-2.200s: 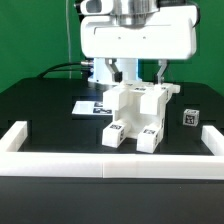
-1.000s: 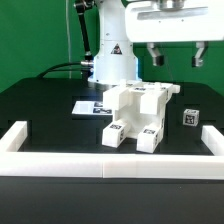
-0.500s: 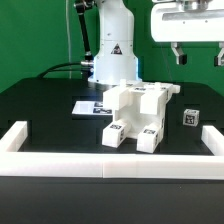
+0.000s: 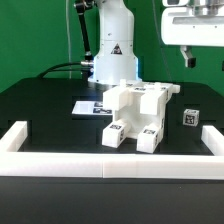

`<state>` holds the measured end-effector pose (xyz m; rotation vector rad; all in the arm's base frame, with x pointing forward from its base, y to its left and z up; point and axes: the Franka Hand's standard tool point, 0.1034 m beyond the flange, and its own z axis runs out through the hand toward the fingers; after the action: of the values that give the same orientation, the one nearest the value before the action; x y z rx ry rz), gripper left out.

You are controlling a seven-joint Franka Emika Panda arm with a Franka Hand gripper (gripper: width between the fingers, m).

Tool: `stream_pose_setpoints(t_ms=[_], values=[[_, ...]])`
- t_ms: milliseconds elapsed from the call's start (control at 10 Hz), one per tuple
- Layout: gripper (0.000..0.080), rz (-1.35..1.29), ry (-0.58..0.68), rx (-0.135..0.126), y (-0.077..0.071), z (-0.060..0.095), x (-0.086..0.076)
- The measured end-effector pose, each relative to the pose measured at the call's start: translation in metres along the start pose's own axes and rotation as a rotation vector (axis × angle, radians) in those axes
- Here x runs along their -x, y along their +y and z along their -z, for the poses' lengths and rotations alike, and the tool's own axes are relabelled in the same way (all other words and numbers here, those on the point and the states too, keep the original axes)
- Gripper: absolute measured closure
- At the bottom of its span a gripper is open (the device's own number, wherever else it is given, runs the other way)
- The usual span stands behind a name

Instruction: Assemble chair

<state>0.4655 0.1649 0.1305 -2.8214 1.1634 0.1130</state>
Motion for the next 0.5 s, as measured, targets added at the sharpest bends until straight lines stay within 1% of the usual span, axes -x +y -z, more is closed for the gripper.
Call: stream_pose_setpoints(t_ms=[100,200,300,500], values=[[0.0151,-0.013,-0.002,0.008,-0.0019,-0.0047,0.0063],[0.0151,-0.040,0.015,-0.013,-0.0035,-0.0095,0.0078],[0.0151,-0.048,0.025,-0.018,0.0003,-0.0137,0.0087],[0.0151,-0.047,0.023,-0.018,-0.0005,-0.0128,0.0085]])
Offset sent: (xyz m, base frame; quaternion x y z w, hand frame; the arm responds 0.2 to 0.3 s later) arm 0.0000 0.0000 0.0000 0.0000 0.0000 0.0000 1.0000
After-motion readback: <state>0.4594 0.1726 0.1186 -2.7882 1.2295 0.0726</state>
